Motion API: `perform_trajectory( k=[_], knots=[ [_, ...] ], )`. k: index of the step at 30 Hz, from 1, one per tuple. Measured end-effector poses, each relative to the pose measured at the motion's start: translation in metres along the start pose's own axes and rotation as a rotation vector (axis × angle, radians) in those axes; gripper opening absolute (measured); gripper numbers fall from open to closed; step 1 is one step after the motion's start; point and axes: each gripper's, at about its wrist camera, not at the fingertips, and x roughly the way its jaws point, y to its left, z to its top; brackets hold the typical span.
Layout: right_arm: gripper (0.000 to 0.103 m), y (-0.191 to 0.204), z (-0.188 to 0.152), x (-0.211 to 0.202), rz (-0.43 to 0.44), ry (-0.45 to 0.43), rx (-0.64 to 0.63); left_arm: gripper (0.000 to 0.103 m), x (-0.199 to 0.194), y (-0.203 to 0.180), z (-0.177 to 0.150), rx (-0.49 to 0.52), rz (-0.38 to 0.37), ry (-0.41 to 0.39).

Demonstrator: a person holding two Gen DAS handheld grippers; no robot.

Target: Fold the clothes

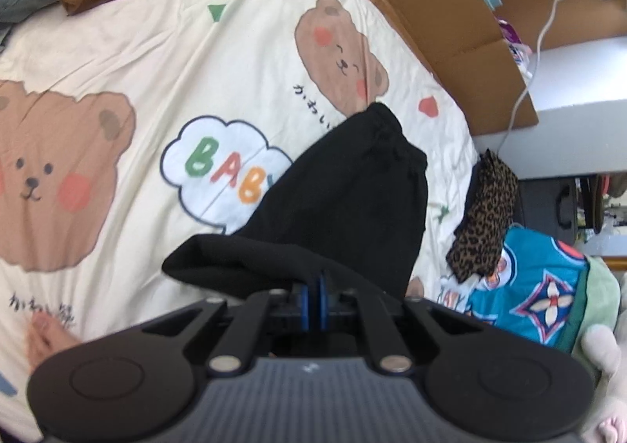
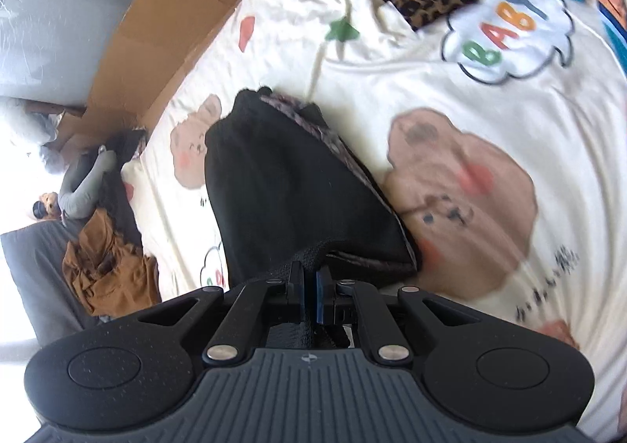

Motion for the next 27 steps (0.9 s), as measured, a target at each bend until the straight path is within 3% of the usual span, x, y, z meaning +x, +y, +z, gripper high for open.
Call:
perform_trajectory(
  k=[4, 27],
  knots=[
    [0.003, 0.003, 0.015, 0.020, 0.014, -0.004, -0.001, 0.006, 0.018, 0.005, 0.015, -0.042, 0.001, -0.004],
    [0.003, -0.009, 0.095, 0.101, 0.010, 0.006, 0.050, 0.006, 0.101, -0.018, 0.110, 0.010, 0.044, -0.006]
  ],
)
